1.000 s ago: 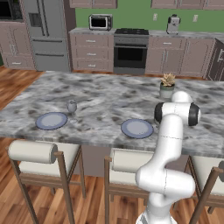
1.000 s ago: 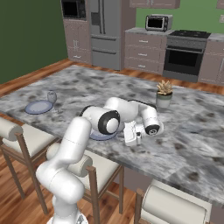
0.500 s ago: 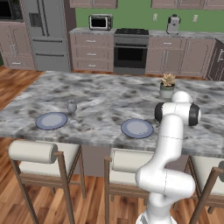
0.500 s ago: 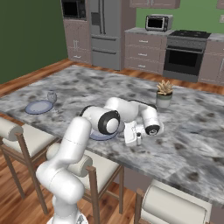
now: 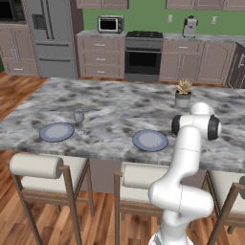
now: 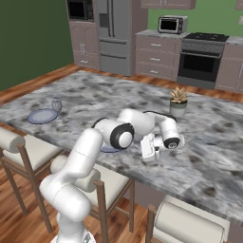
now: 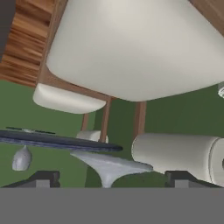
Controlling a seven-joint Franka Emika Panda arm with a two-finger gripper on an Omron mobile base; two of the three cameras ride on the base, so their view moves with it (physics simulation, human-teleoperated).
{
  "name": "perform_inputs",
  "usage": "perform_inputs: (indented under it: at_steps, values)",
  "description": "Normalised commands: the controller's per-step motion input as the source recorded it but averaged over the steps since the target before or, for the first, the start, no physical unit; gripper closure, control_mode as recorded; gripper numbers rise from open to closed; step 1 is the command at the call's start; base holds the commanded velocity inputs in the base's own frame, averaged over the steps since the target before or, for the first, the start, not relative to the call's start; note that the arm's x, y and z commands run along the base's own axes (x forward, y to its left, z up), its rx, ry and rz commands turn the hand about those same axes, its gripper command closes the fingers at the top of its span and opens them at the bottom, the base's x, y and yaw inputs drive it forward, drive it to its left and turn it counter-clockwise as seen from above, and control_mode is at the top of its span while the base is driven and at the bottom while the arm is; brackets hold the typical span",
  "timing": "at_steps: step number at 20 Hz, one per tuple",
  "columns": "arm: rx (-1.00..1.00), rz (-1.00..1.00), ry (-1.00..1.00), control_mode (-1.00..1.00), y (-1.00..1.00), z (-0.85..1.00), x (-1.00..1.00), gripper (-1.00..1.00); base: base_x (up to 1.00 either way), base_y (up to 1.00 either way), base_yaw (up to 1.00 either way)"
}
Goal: Retrieve the wine glasses from the counter and place one next to each plate.
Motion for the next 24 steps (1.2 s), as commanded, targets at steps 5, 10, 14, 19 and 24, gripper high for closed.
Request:
perform_inputs:
  at_steps: [5, 10, 14, 19, 24]
  values:
    - [0.00, 0.00, 0.00, -1.00, -0.19, -0.24, 0.19, -1.00, 0.00, 0.00, 0.00]
    - [0.00, 0.00, 0.00, -1.00, -0.18, 0.00, 0.06, -1.00, 0.00, 0.00, 0.00]
    - [0.00, -0.11, 0.00, -1.00, -0.29, 0.01, -0.04, -1.00, 0.00, 0.00, 0.00]
    - [0.00, -0.17, -0.19, -1.00, -0.10, 0.18, -0.67, -1.00, 0.00, 0.00, 0.00]
    - [0.00, -0.20, -0.22, -1.00, 0.06, 0.21, -0.91, -1.00, 0.00, 0.00, 0.00]
